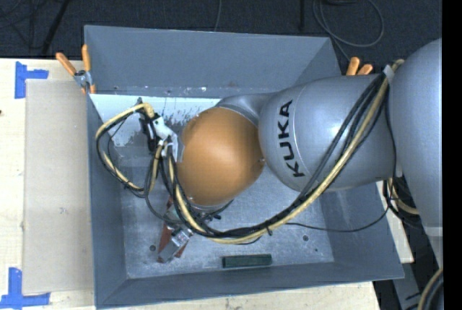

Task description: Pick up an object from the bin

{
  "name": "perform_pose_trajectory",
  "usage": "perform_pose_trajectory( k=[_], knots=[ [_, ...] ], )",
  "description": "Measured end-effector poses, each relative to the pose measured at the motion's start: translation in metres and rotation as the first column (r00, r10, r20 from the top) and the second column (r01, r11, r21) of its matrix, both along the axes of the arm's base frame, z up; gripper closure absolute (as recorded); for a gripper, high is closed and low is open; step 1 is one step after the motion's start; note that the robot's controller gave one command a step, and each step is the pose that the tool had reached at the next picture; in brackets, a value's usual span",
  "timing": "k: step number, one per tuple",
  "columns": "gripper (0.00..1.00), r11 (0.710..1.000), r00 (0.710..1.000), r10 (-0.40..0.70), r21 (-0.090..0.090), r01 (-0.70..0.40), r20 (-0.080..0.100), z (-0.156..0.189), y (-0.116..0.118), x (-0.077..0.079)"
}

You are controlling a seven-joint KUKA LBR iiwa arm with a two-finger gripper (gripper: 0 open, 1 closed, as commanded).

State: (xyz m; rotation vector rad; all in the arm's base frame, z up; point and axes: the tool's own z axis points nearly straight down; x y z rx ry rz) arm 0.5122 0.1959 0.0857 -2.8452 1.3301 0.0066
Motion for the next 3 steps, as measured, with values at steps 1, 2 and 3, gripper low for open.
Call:
perform_pose_trajectory(
  k=[1,2,3],
  knots=[
    [0.0,0.948,0.948,0.317,-0.002,-0.317,-0.001,-0.016,-0.002,0.021],
    [1.0,0.949,0.949,0.314,0.0,-0.314,-0.001,-0.017,-0.002,0.021],
    [1.0,0.94,0.94,0.342,-0.001,-0.342,0.004,0.028,-0.005,0.027]
  ],
)
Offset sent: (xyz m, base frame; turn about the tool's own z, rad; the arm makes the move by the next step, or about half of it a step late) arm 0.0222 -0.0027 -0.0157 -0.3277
